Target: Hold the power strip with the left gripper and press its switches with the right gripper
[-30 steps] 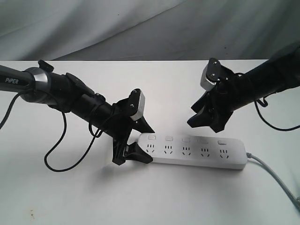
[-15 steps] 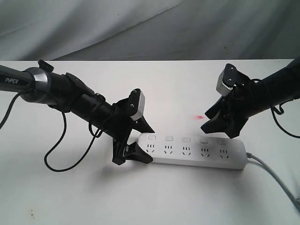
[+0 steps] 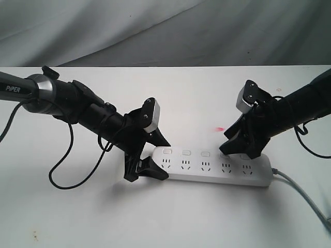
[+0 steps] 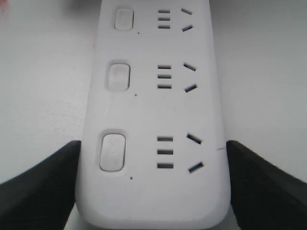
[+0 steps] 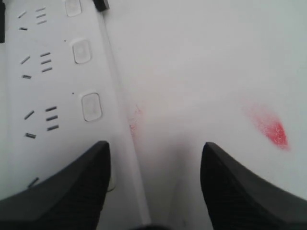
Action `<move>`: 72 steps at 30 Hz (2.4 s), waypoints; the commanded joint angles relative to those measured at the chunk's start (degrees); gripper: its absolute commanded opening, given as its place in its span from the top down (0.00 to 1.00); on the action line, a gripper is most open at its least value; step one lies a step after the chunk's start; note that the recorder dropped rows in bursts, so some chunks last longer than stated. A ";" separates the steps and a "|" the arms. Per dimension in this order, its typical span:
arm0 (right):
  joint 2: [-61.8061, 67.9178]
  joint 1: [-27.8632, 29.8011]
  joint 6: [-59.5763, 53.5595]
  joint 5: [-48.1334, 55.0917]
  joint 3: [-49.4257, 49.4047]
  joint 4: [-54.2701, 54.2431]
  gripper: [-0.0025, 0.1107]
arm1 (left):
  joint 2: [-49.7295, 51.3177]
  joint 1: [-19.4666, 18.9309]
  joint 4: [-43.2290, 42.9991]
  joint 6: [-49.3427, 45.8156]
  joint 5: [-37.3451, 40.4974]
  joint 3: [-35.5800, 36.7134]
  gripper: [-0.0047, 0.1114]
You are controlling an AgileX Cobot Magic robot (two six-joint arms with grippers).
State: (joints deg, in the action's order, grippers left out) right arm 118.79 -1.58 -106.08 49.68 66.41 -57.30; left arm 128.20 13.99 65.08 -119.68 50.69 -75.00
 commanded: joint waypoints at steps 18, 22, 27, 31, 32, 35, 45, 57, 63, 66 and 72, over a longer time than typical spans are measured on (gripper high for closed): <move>2.44 0.13 4.20 -4.23 -0.30 8.93 0.52 | 0.09 0.20 0.27 -0.28 0.22 -0.46 0.96; 2.79 -0.23 4.18 -3.86 -0.30 8.03 0.52 | 0.09 0.20 0.27 -0.28 0.22 -0.46 0.96; -2.70 1.61 0.04 -0.68 -0.30 -0.19 0.52 | 0.09 0.20 0.27 -0.28 0.22 -0.46 0.96; -5.08 5.07 -2.07 4.32 -0.30 -1.59 0.52 | 0.09 0.20 0.27 -0.28 0.22 -0.46 0.96; -5.08 5.81 -2.07 4.79 -0.30 -1.39 0.52 | 0.09 0.20 0.27 -0.28 0.22 -0.46 0.96; -5.08 6.83 -1.35 5.21 -0.30 0.83 0.52 | 0.09 0.20 0.27 -0.28 0.22 -0.46 0.96; -5.08 6.86 -0.28 1.40 -2.60 1.76 0.52 | 0.09 0.20 0.27 -0.28 0.22 -0.46 0.96; -0.38 6.86 -0.05 2.13 -2.60 1.38 0.52 | 0.09 0.20 0.27 -0.28 0.22 -0.46 0.96; -0.38 6.86 0.73 1.47 -2.60 3.14 0.52 | 0.09 0.20 0.27 -0.28 0.22 -0.46 0.96; -0.38 6.86 2.27 0.42 -2.60 5.51 0.52 | 0.09 0.20 0.27 -0.28 0.22 -0.46 0.96; -0.38 6.73 4.23 -1.27 -2.60 8.13 0.52 | 0.09 0.20 0.27 -0.28 0.22 -0.46 0.96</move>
State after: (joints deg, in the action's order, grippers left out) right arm 118.11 4.97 -102.36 51.52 64.15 -53.92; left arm 128.20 13.99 65.08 -119.68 50.69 -75.00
